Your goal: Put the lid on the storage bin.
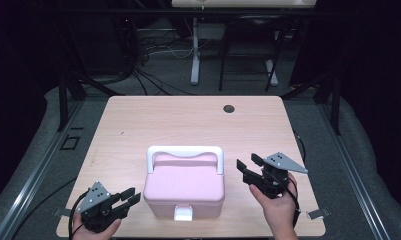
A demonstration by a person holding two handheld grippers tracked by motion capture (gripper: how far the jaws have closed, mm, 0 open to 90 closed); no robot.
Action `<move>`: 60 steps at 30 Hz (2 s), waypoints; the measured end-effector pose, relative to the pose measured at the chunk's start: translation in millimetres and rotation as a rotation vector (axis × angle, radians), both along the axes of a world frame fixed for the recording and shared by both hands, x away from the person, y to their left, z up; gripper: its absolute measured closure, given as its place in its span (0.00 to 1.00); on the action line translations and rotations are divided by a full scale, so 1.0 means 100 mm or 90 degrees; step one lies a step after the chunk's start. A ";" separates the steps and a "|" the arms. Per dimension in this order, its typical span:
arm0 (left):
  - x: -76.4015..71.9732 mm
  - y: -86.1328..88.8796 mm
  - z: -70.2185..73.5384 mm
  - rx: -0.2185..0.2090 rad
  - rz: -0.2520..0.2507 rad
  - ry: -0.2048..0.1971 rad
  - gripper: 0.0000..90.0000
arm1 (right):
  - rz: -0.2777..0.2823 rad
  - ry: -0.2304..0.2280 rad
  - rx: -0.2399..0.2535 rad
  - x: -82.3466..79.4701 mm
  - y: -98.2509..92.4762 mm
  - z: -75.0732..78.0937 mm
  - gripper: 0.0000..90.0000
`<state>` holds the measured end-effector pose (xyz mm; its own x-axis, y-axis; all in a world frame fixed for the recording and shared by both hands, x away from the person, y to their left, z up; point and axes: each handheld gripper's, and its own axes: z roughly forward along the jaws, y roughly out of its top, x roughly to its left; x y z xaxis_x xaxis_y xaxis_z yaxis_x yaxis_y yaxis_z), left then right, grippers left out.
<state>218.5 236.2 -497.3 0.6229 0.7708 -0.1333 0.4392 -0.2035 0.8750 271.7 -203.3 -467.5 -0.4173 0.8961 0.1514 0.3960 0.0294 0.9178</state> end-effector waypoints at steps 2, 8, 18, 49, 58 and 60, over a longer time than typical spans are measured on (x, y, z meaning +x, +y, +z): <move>0.02 0.01 0.01 0.001 0.003 0.001 0.75 | 0.000 0.000 0.000 0.00 0.00 0.00 0.47; 0.11 0.02 0.03 -0.008 0.016 -0.004 0.71 | 0.001 0.004 -0.002 0.00 0.00 -0.01 0.47; 0.33 0.04 0.02 -0.005 0.044 -0.003 0.65 | 0.001 0.005 -0.004 0.01 0.00 -0.03 0.47; 0.95 -0.05 -0.13 0.000 0.098 0.027 0.63 | -0.002 0.014 -0.030 0.04 -0.02 -0.13 0.49; 0.92 -0.01 -0.23 -0.002 0.105 0.033 0.60 | -0.001 0.017 -0.039 0.05 -0.03 -0.20 0.49; 0.91 0.00 -0.25 0.000 0.105 0.034 0.60 | -0.001 0.018 -0.043 0.06 -0.03 -0.21 0.49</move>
